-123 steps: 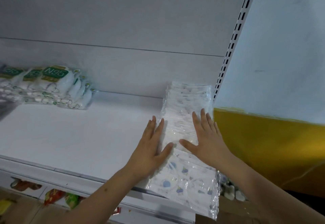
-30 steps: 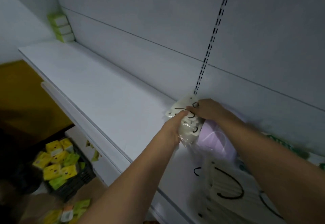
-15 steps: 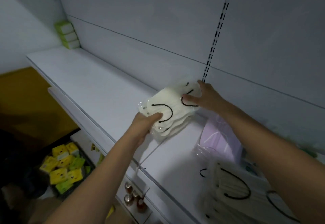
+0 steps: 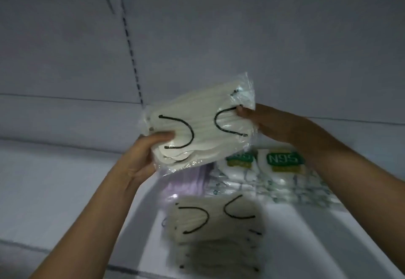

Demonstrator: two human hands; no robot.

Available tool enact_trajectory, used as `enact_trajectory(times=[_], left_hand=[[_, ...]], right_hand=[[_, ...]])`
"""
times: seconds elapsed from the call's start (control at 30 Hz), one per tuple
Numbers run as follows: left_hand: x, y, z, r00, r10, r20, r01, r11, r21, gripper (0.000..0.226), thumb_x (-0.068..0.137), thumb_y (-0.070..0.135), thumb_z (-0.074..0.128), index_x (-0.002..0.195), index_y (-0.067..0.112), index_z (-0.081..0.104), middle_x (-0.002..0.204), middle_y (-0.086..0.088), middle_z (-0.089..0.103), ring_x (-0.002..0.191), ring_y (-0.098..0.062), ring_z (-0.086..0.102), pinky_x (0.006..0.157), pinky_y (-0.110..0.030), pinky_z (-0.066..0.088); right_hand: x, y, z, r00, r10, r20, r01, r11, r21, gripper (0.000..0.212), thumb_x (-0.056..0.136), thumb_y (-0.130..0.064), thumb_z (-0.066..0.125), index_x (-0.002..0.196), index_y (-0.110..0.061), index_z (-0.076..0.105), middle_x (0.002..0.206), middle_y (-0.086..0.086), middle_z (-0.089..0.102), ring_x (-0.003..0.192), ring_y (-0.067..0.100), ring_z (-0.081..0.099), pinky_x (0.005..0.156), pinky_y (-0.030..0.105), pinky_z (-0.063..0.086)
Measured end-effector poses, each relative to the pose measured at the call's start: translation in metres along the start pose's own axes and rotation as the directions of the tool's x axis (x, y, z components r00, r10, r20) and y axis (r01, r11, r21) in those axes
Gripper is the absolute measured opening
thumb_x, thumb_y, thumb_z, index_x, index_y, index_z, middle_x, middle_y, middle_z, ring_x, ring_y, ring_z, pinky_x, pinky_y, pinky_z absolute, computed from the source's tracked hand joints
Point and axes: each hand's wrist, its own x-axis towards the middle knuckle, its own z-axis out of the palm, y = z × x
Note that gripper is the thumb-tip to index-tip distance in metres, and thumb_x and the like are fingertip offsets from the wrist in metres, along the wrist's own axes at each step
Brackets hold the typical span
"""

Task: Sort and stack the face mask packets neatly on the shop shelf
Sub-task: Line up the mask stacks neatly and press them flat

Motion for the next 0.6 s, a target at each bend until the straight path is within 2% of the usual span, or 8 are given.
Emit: enact_trajectory(times=[0.03, 0.1, 0.17, 0.27, 0.37, 0.43, 0.5, 0.6], left_hand=[[0.006, -0.008, 0.025, 0.999, -0.026, 0.038, 0.026, 1.000, -0.002, 0.023, 0.078, 0.004, 0.060, 0.092, 0.004, 0.078, 0.093, -0.017, 0.075, 0.086, -0.032, 0.074, 0.079, -0.049, 0.061], [0.016, -0.027, 0.077, 0.992, -0.061, 0.109, 0.061, 0.998, 0.006, 0.027, 0.082, 0.004, 0.057, 0.104, 0.001, 0.073, 0.101, -0.018, 0.074, 0.093, -0.033, 0.072, 0.083, -0.050, 0.060], [0.024, -0.051, 0.132, 0.982, -0.083, 0.168, 0.081, 0.997, 0.018, 0.024, 0.080, 0.004, 0.057, 0.093, 0.004, 0.077, 0.096, -0.015, 0.076, 0.091, -0.030, 0.074, 0.078, -0.045, 0.061], [0.029, -0.100, 0.223, 0.961, -0.125, 0.247, 0.111, 0.991, 0.073, 0.020, 0.077, 0.006, 0.061, 0.078, 0.009, 0.081, 0.090, -0.010, 0.077, 0.089, -0.026, 0.075, 0.078, -0.046, 0.062], [0.037, -0.165, 0.313, 0.951, -0.174, 0.256, 0.137, 0.978, 0.158, 0.006, 0.064, 0.014, 0.077, 0.069, 0.011, 0.079, 0.075, -0.003, 0.076, 0.077, -0.018, 0.075, 0.061, -0.035, 0.062], [0.044, -0.210, 0.370, 0.948, -0.208, 0.240, 0.141, 0.953, 0.268, 0.018, 0.067, 0.013, 0.080, 0.083, 0.009, 0.073, 0.069, 0.001, 0.074, 0.076, -0.014, 0.074, 0.061, -0.025, 0.058], [0.052, -0.246, 0.417, 0.949, -0.213, 0.233, 0.119, 0.925, 0.360, 0.014, 0.080, 0.004, 0.071, 0.092, 0.009, 0.066, 0.067, 0.004, 0.074, 0.069, -0.010, 0.072, 0.055, -0.017, 0.054], [0.070, -0.279, 0.457, 0.950, -0.169, 0.262, 0.024, 0.877, 0.480, 0.050, 0.060, 0.016, 0.089, 0.102, 0.016, 0.061, 0.088, -0.001, 0.075, 0.089, -0.017, 0.073, 0.070, -0.021, 0.055]], right_hand=[[-0.027, 0.002, -0.019, 0.999, 0.001, -0.053, 0.002, 0.999, 0.048, 0.034, 0.084, -0.041, 0.062, 0.114, -0.026, 0.069, 0.114, -0.009, 0.073, 0.110, 0.009, 0.066, 0.091, 0.024, 0.053], [-0.082, 0.008, -0.056, 0.990, 0.003, -0.138, 0.008, 0.997, 0.080, 0.046, 0.089, -0.040, 0.057, 0.132, -0.025, 0.054, 0.127, -0.009, 0.067, 0.123, 0.010, 0.059, 0.103, 0.031, 0.048], [-0.138, 0.016, -0.096, 0.978, 0.027, -0.205, -0.013, 0.997, 0.071, 0.059, 0.090, -0.046, 0.060, 0.143, -0.023, 0.045, 0.140, -0.005, 0.058, 0.133, 0.015, 0.052, 0.112, 0.039, 0.040], [-0.227, 0.036, -0.155, 0.950, 0.076, -0.302, -0.038, 0.991, 0.131, 0.061, 0.080, -0.045, 0.068, 0.132, -0.014, 0.057, 0.131, 0.004, 0.065, 0.125, 0.021, 0.059, 0.102, 0.033, 0.048], [-0.318, 0.066, -0.214, 0.891, 0.174, -0.419, -0.096, 0.975, 0.201, 0.056, 0.077, -0.039, 0.069, 0.124, -0.011, 0.061, 0.122, 0.007, 0.070, 0.114, 0.023, 0.066, 0.092, 0.033, 0.055], [-0.374, 0.090, -0.252, 0.834, 0.237, -0.498, -0.137, 0.964, 0.229, 0.054, 0.077, -0.035, 0.069, 0.125, -0.010, 0.060, 0.117, 0.006, 0.072, 0.110, 0.022, 0.068, 0.092, 0.034, 0.055], [-0.419, 0.114, -0.288, 0.795, 0.256, -0.550, -0.158, 0.962, 0.221, 0.053, 0.077, -0.034, 0.072, 0.124, -0.011, 0.061, 0.115, 0.004, 0.073, 0.110, 0.020, 0.068, 0.093, 0.031, 0.055], [-0.457, 0.130, -0.324, 0.777, 0.222, -0.589, -0.226, 0.972, 0.068, 0.030, 0.085, -0.035, 0.066, 0.114, -0.026, 0.064, 0.107, -0.014, 0.075, 0.103, 0.005, 0.069, 0.089, 0.019, 0.054]])
